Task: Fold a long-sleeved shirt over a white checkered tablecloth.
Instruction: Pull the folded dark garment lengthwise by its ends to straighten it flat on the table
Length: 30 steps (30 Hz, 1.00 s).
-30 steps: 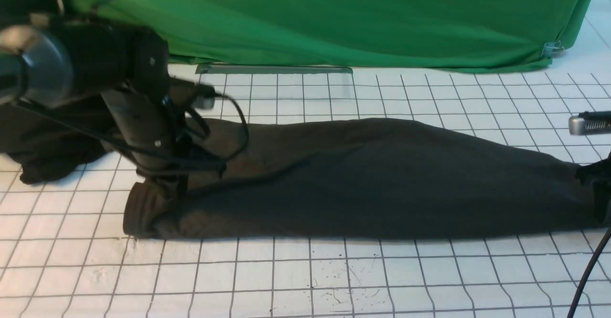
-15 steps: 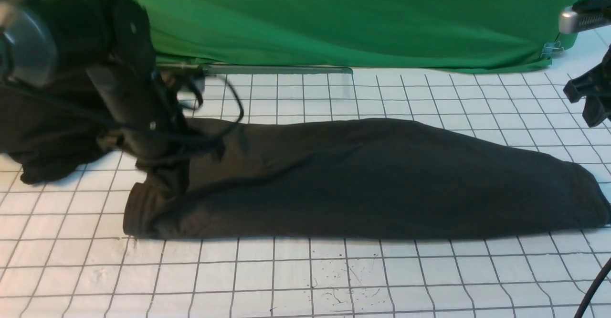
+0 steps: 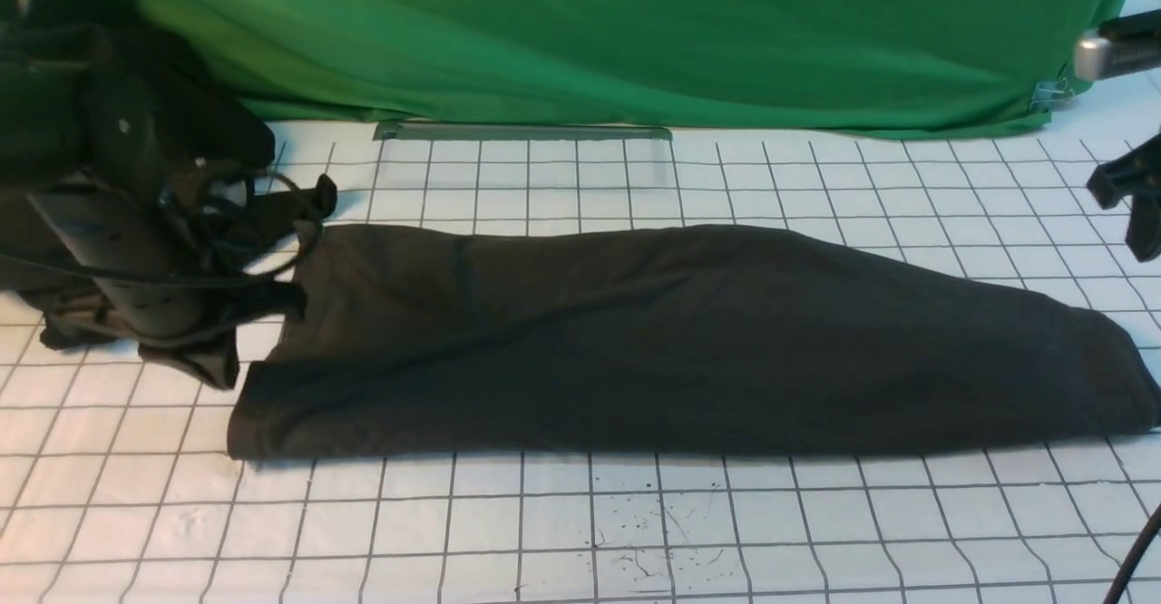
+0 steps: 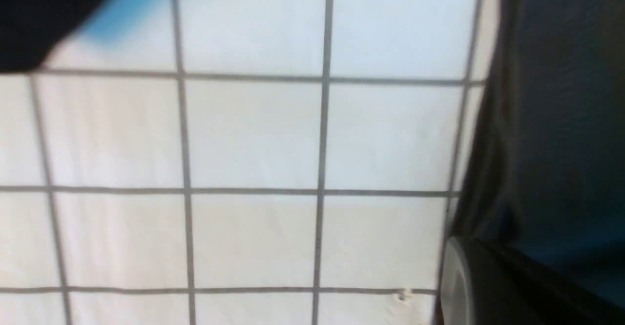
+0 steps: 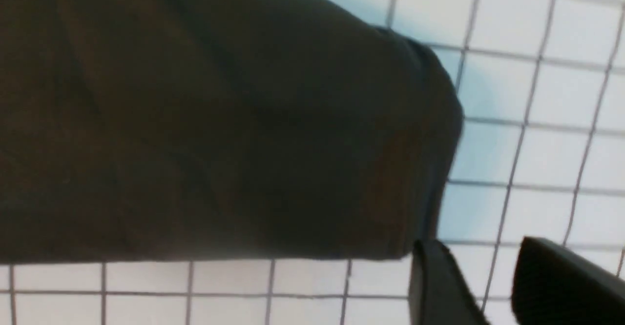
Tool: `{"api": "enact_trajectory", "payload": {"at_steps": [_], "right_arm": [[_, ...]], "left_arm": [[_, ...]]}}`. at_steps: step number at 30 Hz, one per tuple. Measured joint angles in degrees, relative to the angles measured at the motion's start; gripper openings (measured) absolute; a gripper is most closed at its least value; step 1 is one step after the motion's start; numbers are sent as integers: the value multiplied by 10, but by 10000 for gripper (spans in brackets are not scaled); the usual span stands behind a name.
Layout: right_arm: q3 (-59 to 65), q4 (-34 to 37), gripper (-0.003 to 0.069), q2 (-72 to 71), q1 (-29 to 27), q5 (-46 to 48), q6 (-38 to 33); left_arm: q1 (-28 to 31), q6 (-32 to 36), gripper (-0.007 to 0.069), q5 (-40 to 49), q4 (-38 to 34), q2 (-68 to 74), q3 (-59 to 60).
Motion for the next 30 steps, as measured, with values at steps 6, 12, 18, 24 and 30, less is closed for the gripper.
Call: {"api": "enact_trajectory", "payload": {"at_steps": [6, 12, 18, 24, 30], "right_arm": [[0, 66, 502, 44, -72, 6, 9], [4, 81, 594, 78, -76, 5, 9], [4, 84, 484, 78, -60, 6, 8], [4, 88, 468, 78, -58, 5, 8], [4, 88, 465, 78, -58, 5, 8]], "left_arm": [[0, 43, -4, -10, -61, -87, 7], [0, 78, -4, -72, -102, -101, 7], [7, 73, -3, -97, -99, -10, -86], [7, 89, 71, -85, -86, 143, -223], [7, 46, 324, -63, -48, 221, -285]]}}
